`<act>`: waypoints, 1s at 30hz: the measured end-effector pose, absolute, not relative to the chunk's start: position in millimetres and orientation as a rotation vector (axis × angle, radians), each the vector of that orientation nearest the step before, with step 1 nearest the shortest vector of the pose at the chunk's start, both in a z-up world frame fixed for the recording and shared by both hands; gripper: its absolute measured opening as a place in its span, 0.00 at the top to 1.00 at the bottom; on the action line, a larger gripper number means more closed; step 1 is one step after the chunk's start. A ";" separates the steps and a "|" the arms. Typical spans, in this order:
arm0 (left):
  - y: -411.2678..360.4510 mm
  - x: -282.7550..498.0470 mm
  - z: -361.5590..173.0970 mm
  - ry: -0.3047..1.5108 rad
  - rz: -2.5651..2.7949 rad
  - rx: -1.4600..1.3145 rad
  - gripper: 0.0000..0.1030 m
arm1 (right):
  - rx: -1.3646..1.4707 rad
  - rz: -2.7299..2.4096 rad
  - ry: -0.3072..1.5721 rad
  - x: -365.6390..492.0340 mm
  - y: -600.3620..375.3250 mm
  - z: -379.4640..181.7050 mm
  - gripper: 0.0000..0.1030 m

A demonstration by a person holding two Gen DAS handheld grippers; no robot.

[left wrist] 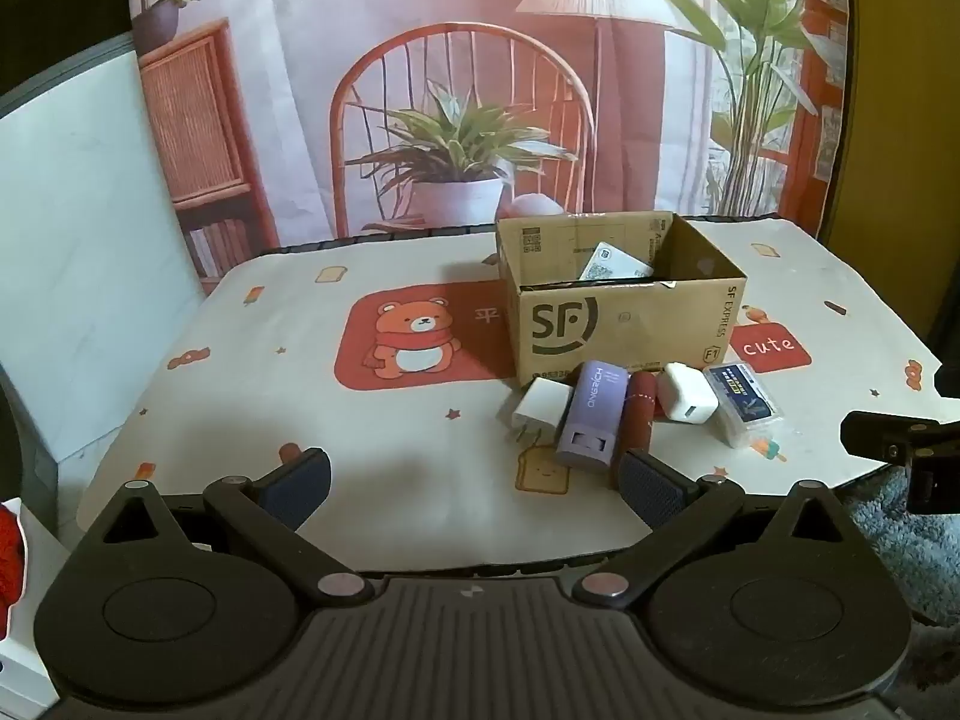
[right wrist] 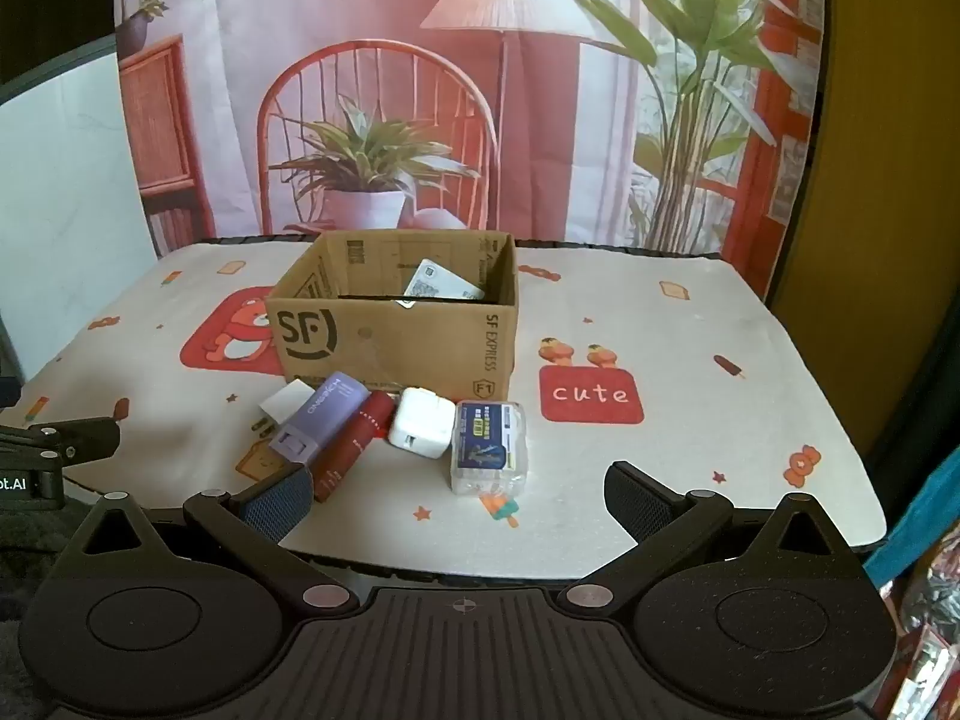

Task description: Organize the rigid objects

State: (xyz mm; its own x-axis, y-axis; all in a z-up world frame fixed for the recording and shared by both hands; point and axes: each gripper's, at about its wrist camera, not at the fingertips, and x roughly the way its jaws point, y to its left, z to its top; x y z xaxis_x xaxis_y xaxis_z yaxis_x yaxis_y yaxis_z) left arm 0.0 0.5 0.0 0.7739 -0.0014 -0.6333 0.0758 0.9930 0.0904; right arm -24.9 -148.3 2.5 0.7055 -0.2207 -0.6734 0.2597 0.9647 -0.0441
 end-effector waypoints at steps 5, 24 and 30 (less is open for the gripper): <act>1.8 1.6 -1.0 0.684 -0.028 0.141 0.00 | 0.054 -0.267 0.742 -25.1 -148.3 2.5 0.00; 0.3 0.2 0.4 0.682 -0.019 0.127 0.00 | 0.054 -0.268 0.739 -25.7 -149.1 3.1 0.00; 0.2 -0.1 1.0 0.683 -0.018 0.124 0.00 | 0.054 -0.268 0.738 -25.9 -149.0 2.8 0.00</act>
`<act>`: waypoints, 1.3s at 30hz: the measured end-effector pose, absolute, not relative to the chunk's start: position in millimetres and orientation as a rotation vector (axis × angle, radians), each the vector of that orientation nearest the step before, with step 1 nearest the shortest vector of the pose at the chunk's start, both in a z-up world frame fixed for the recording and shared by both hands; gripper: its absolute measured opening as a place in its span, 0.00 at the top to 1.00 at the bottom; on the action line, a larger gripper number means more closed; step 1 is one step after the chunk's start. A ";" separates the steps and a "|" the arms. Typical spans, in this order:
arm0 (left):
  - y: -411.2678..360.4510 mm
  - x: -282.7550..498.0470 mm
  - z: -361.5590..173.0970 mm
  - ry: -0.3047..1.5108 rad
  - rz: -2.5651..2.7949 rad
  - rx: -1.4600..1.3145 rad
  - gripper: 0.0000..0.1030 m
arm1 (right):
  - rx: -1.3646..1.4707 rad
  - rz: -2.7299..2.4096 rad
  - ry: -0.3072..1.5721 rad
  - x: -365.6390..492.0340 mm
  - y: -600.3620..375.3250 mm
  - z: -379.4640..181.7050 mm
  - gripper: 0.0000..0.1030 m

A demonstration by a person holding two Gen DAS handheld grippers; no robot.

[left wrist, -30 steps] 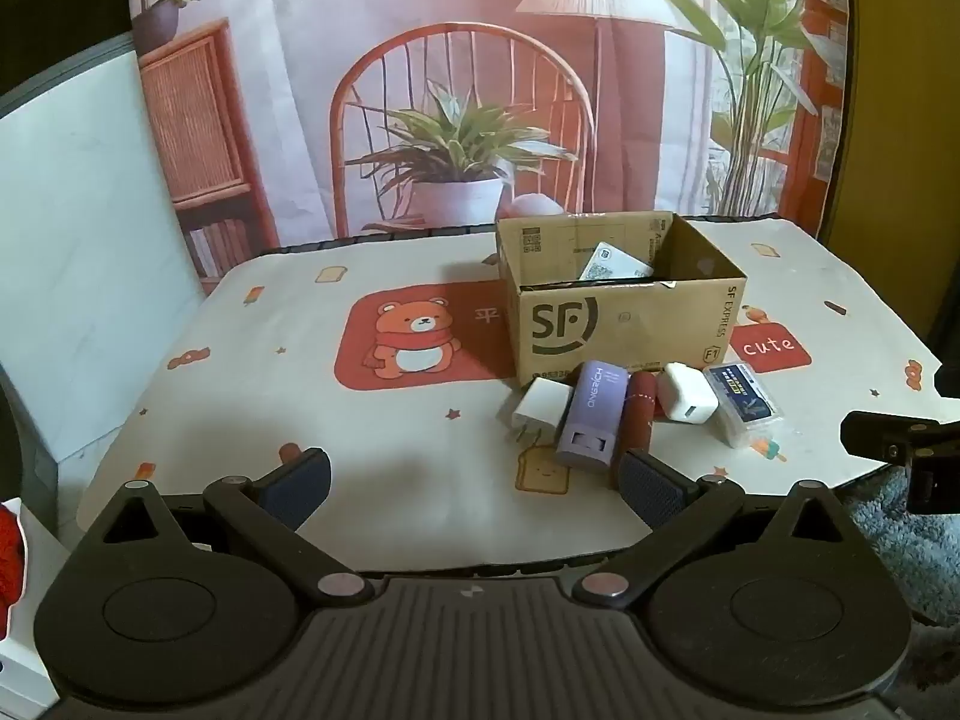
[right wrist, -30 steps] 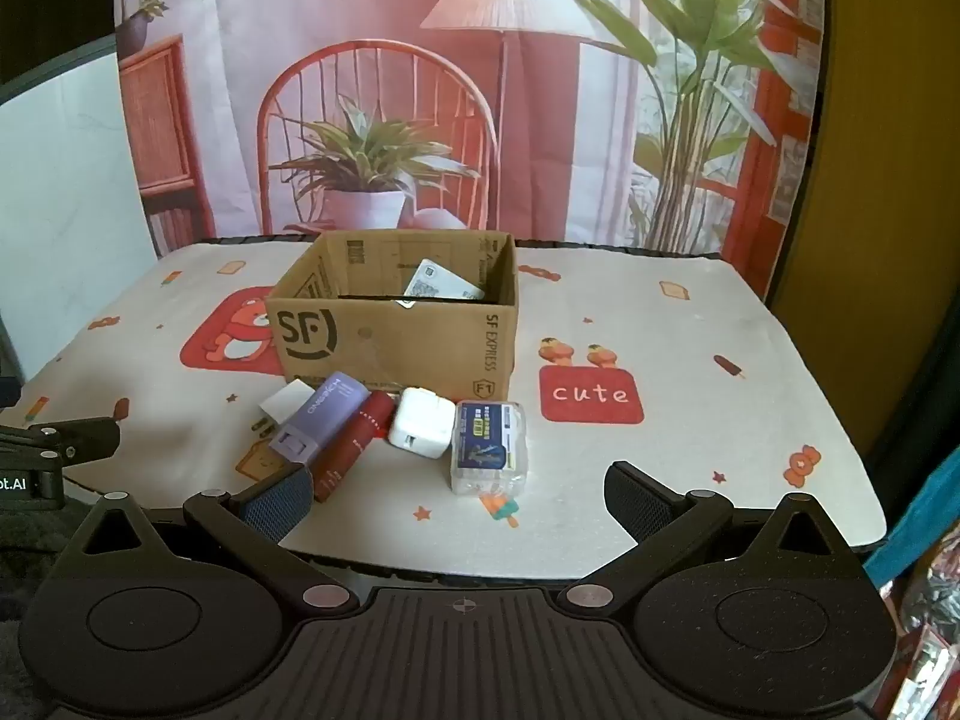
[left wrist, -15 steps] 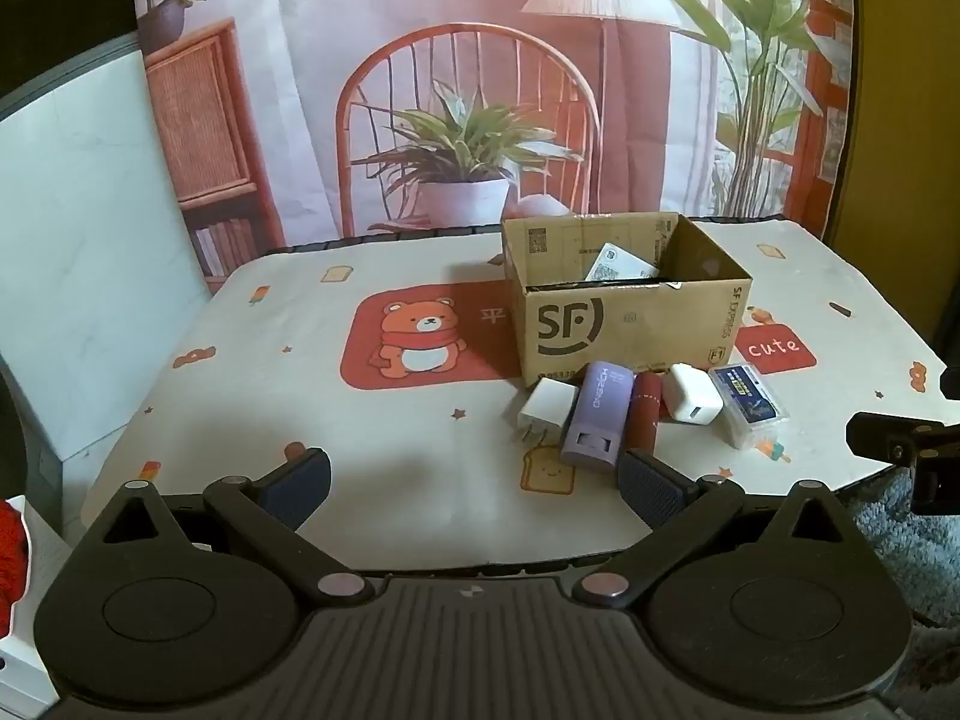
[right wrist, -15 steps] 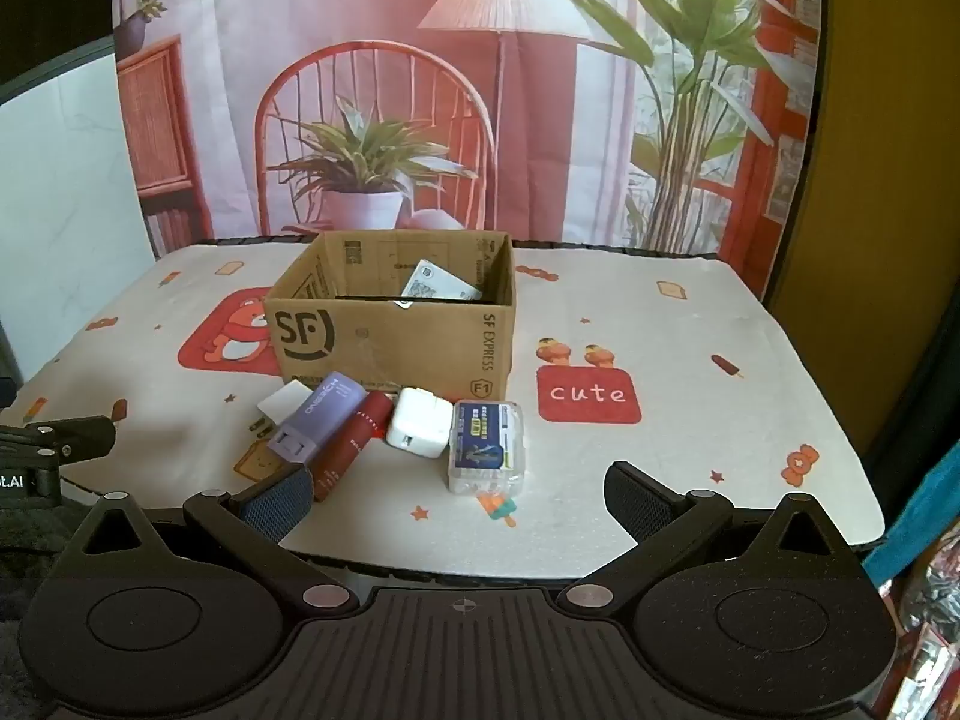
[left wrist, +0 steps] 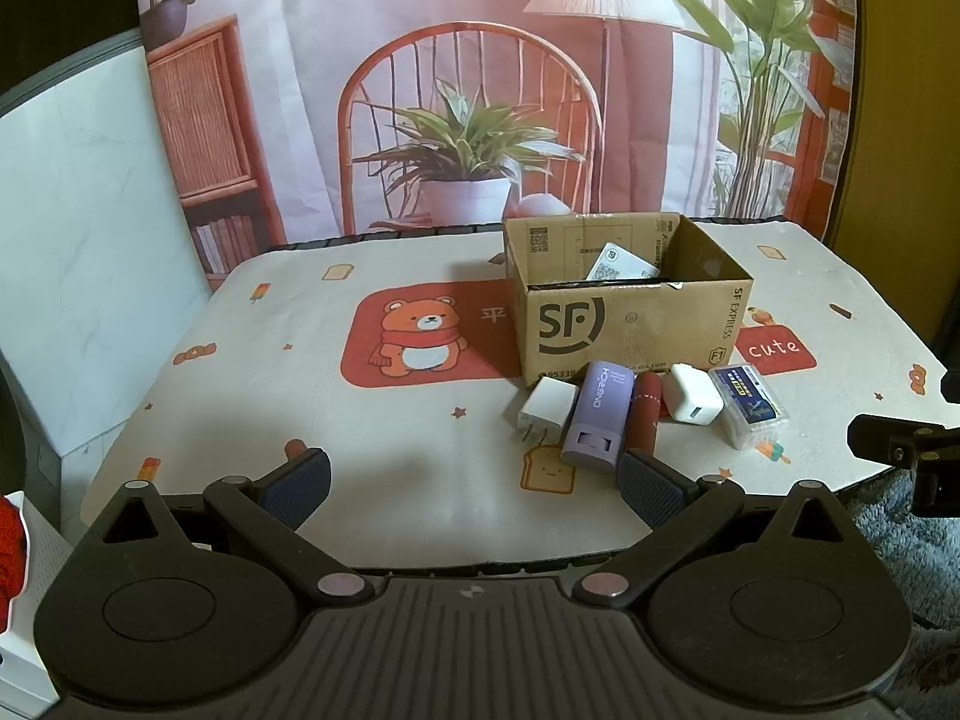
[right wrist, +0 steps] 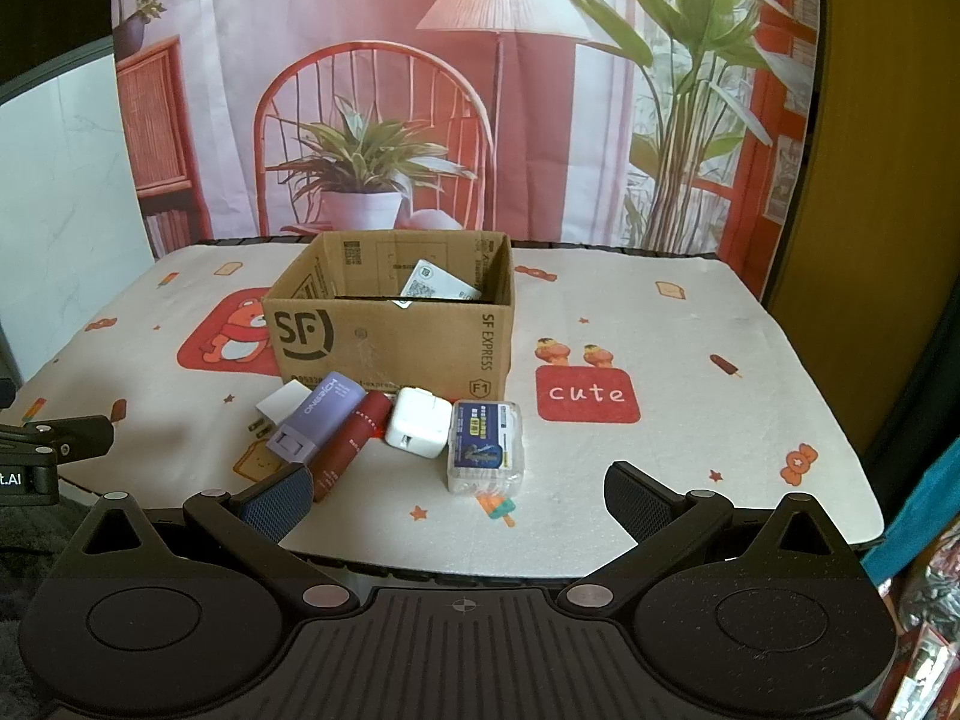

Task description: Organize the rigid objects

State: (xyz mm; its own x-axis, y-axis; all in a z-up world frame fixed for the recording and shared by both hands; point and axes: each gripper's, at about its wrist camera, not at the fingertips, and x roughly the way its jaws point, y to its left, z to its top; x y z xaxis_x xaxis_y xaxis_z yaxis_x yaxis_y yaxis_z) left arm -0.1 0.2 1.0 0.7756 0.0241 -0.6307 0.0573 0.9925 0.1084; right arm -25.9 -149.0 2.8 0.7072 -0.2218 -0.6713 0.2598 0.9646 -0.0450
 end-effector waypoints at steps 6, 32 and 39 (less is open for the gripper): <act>0.7 0.0 1.1 0.684 -0.018 0.121 0.00 | 0.054 -0.268 0.738 -26.1 -149.5 2.6 0.00; 0.5 -0.3 1.0 0.681 -0.015 0.127 0.00 | 0.045 -0.269 0.736 -26.6 -150.2 4.5 0.00; 1.3 -0.1 1.2 0.680 -0.017 0.129 0.00 | 0.046 -0.269 0.737 -28.7 -149.4 5.2 0.00</act>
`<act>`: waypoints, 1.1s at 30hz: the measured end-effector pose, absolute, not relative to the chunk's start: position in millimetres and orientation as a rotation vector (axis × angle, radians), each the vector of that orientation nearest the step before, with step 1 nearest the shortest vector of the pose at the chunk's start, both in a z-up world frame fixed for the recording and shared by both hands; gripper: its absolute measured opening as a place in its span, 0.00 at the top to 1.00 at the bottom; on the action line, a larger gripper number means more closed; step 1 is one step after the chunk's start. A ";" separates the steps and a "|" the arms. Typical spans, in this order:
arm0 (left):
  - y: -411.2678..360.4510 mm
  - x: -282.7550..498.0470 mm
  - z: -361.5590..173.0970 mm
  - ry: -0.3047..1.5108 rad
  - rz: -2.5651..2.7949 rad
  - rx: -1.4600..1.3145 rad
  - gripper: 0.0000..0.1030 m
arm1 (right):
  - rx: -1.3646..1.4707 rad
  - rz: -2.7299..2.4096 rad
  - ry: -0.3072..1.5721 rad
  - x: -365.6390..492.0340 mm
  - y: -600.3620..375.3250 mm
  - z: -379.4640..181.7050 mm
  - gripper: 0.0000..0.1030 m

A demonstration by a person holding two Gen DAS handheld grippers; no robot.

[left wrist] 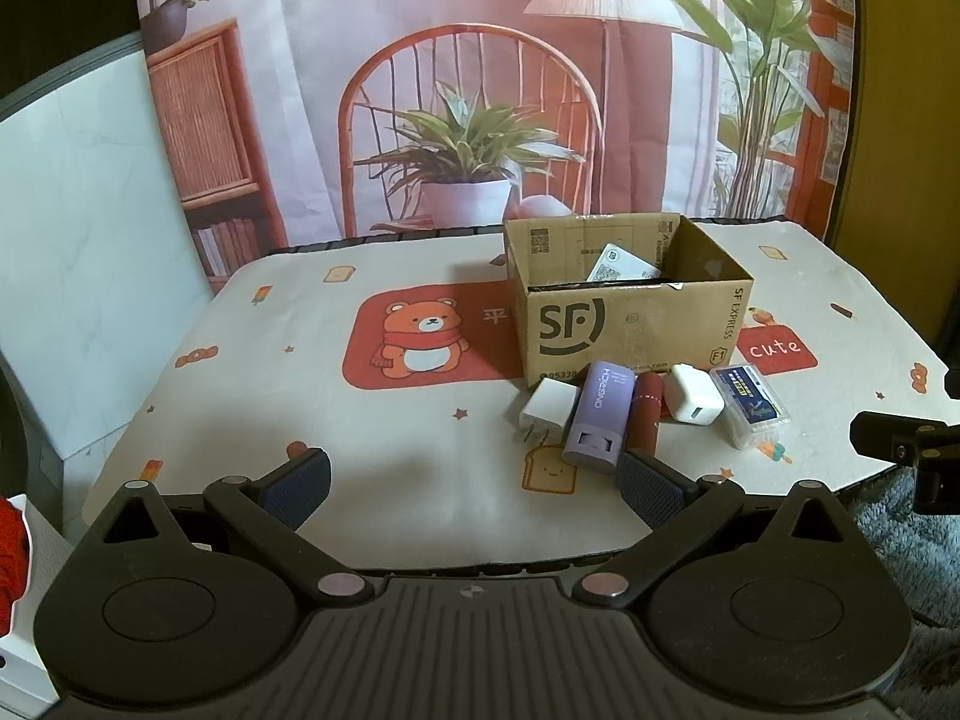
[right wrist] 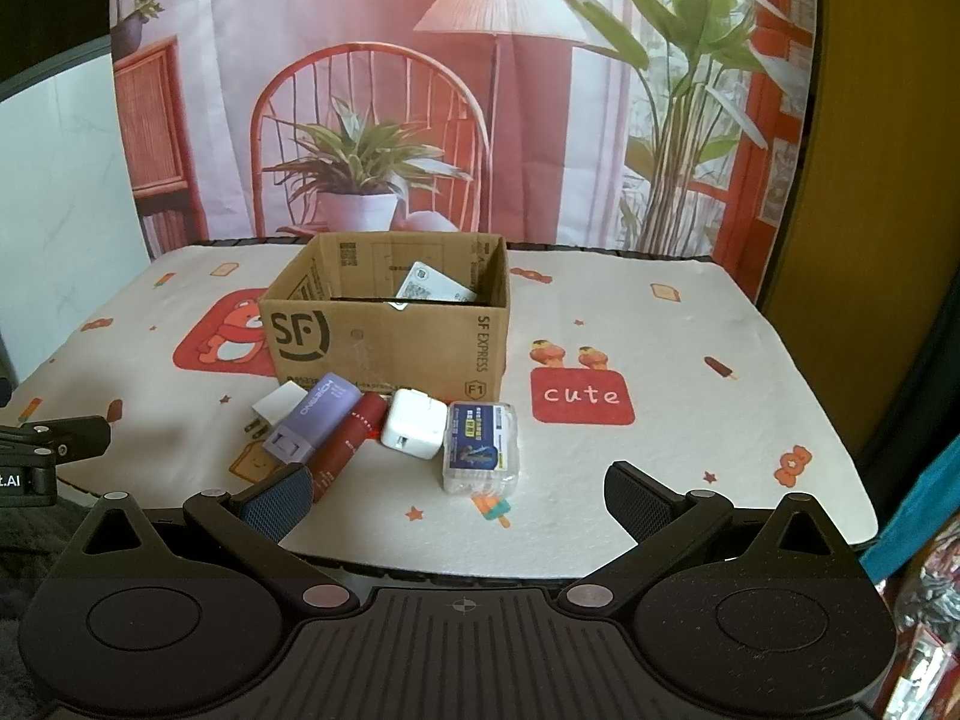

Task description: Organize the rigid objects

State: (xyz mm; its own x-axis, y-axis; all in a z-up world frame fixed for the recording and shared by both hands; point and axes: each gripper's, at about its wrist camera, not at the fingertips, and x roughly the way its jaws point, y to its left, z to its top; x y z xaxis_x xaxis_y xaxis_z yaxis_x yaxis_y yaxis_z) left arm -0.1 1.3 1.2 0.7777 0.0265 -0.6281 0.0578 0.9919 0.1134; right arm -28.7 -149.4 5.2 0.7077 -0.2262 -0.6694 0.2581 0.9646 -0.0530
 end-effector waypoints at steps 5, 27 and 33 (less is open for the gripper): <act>1.7 -0.3 1.4 0.681 -0.016 0.125 0.00 | 0.042 -0.270 0.737 -27.2 -148.7 7.1 0.00; 2.3 -0.8 1.6 0.680 -0.017 0.128 0.00 | 0.040 -0.270 0.738 -26.7 -148.1 5.7 0.00; 2.3 -0.7 1.6 0.680 -0.016 0.126 0.00 | 0.040 -0.271 0.738 -26.3 -147.7 5.6 0.00</act>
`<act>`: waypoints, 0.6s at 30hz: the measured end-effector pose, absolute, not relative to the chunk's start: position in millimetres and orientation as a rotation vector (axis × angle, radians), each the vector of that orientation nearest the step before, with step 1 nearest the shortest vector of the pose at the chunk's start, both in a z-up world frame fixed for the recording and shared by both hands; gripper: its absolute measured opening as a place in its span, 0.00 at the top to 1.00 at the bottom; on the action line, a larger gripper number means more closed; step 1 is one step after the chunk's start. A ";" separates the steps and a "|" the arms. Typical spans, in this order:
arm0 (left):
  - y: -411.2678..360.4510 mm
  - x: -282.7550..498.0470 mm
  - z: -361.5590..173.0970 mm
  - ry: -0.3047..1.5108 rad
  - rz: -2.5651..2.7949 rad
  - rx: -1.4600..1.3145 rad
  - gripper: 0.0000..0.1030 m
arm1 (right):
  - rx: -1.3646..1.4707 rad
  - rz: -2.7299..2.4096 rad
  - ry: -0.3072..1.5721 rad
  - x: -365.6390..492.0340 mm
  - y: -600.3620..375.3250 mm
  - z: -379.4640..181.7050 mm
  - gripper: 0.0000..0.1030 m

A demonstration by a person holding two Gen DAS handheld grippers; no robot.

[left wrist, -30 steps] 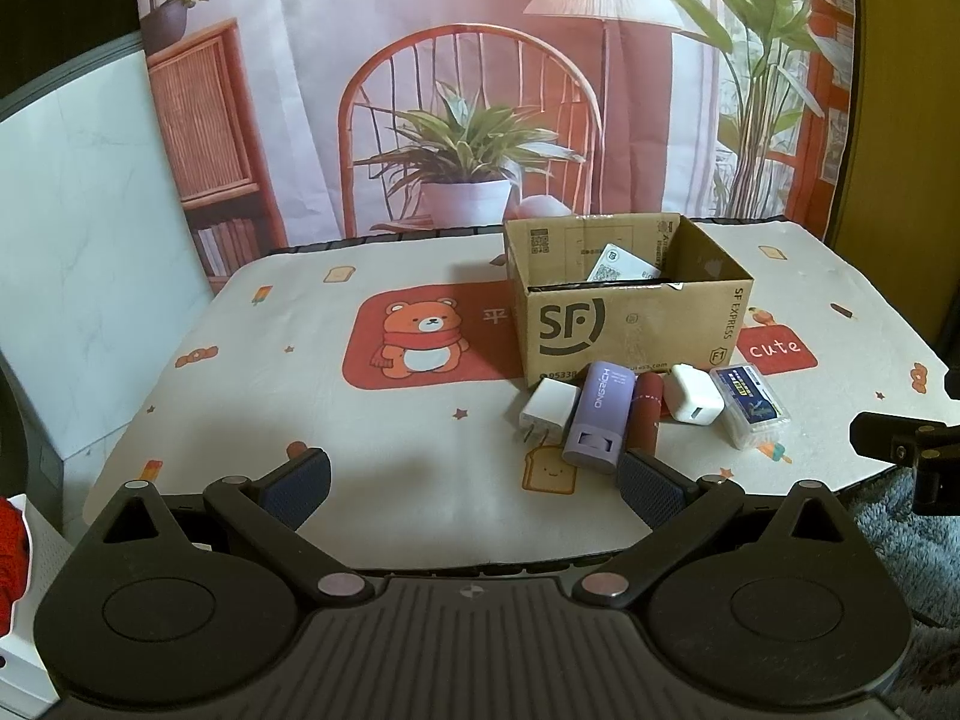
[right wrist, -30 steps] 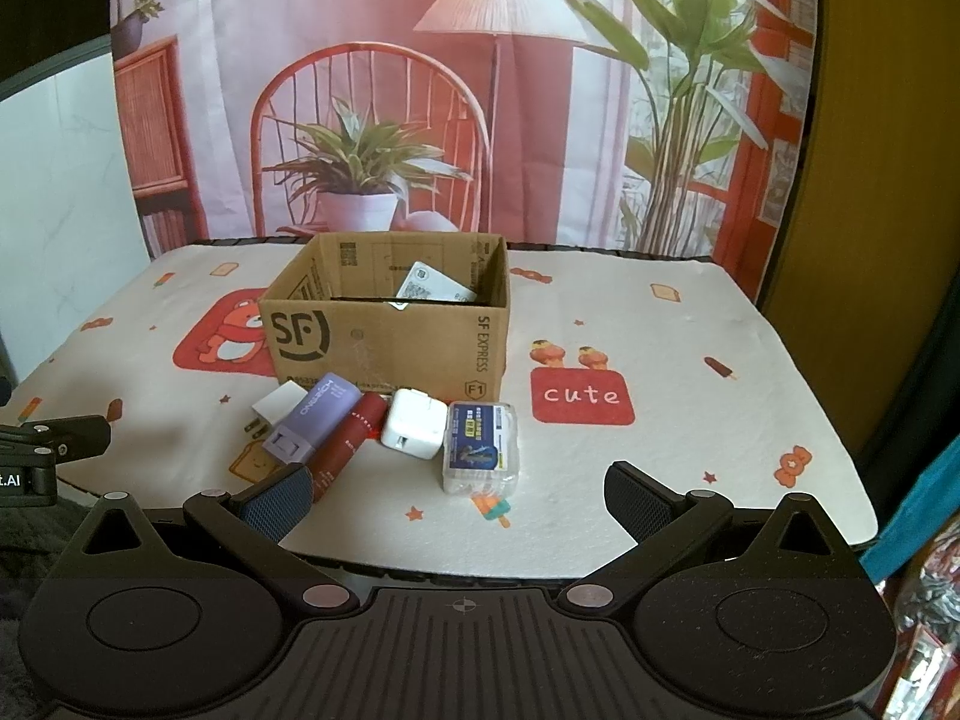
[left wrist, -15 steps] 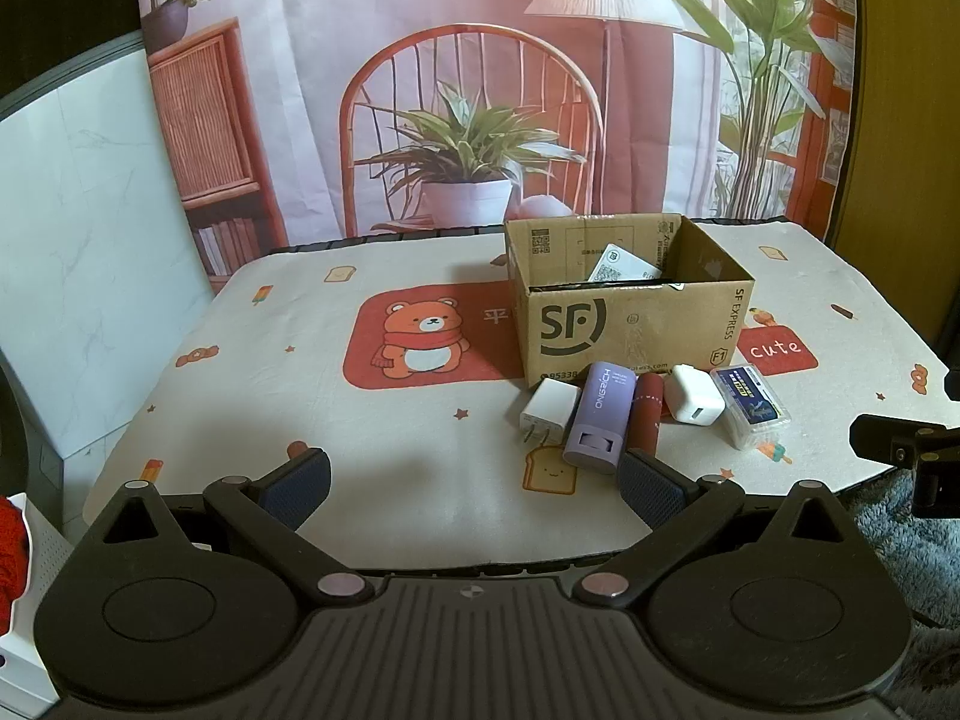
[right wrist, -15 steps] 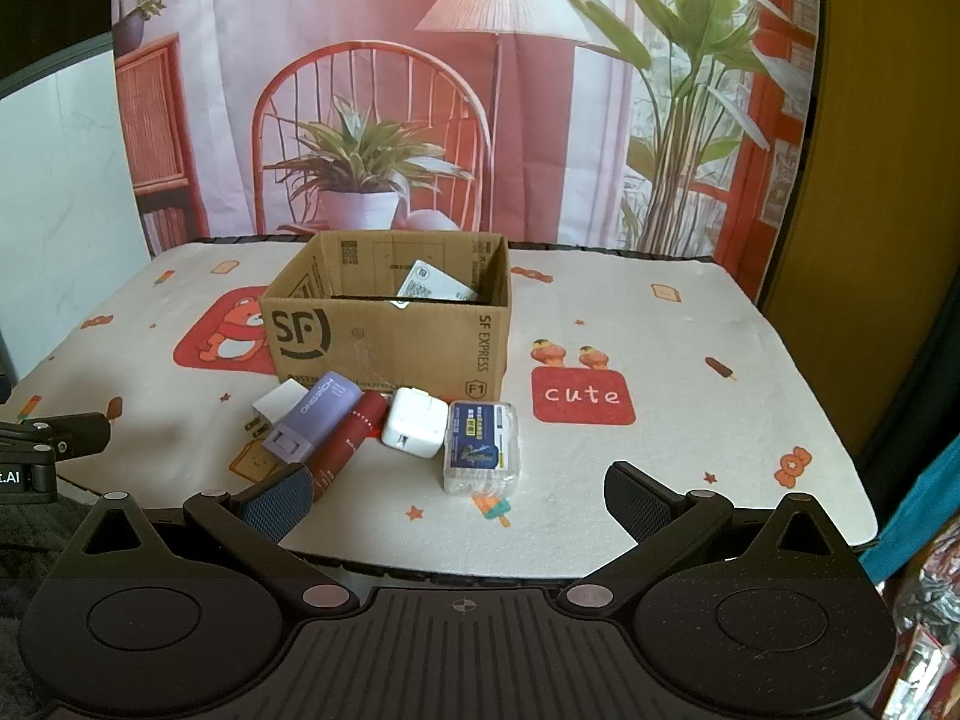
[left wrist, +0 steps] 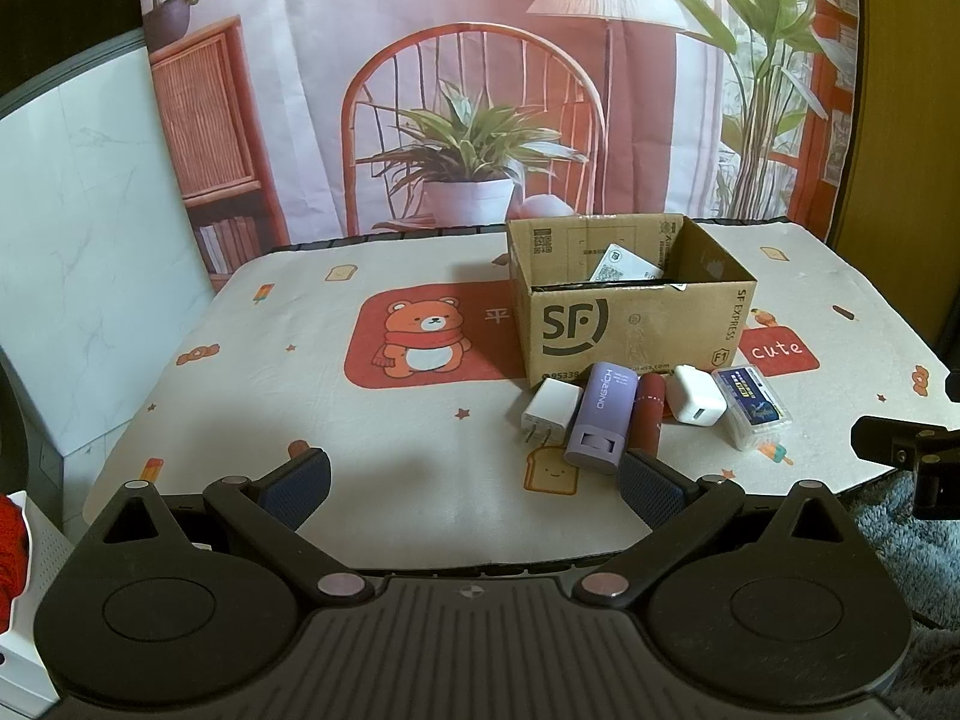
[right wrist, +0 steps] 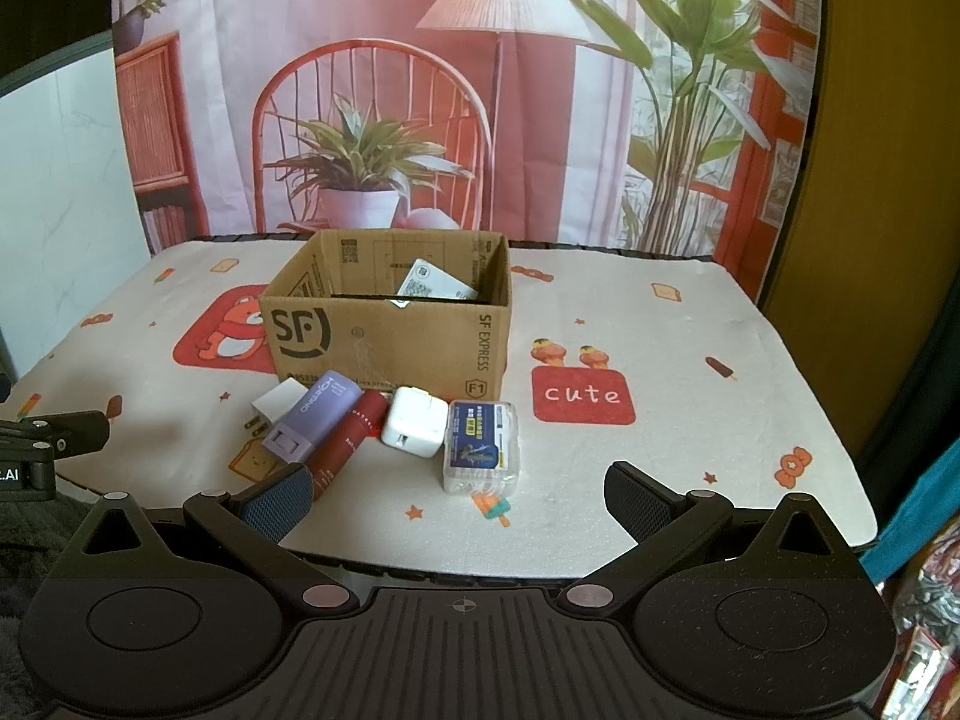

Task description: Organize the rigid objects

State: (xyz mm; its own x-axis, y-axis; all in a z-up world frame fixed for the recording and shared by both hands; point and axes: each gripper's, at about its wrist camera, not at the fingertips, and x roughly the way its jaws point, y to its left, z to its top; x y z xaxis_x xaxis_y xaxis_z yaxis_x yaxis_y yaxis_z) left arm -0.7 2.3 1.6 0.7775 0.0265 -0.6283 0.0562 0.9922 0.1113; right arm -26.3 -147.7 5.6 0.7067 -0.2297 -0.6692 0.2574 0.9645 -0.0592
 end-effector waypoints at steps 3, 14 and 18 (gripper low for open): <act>2.4 -0.7 1.5 0.680 -0.017 0.127 0.00 | 0.040 -0.271 0.738 -26.5 -148.2 6.1 0.00; 3.2 0.1 1.7 0.685 -0.011 0.120 0.00 | 0.040 -0.271 0.739 -26.1 -148.0 5.8 0.00; 3.3 0.1 1.7 0.685 -0.010 0.119 0.00 | 0.041 -0.271 0.739 -26.1 -148.2 6.0 0.00</act>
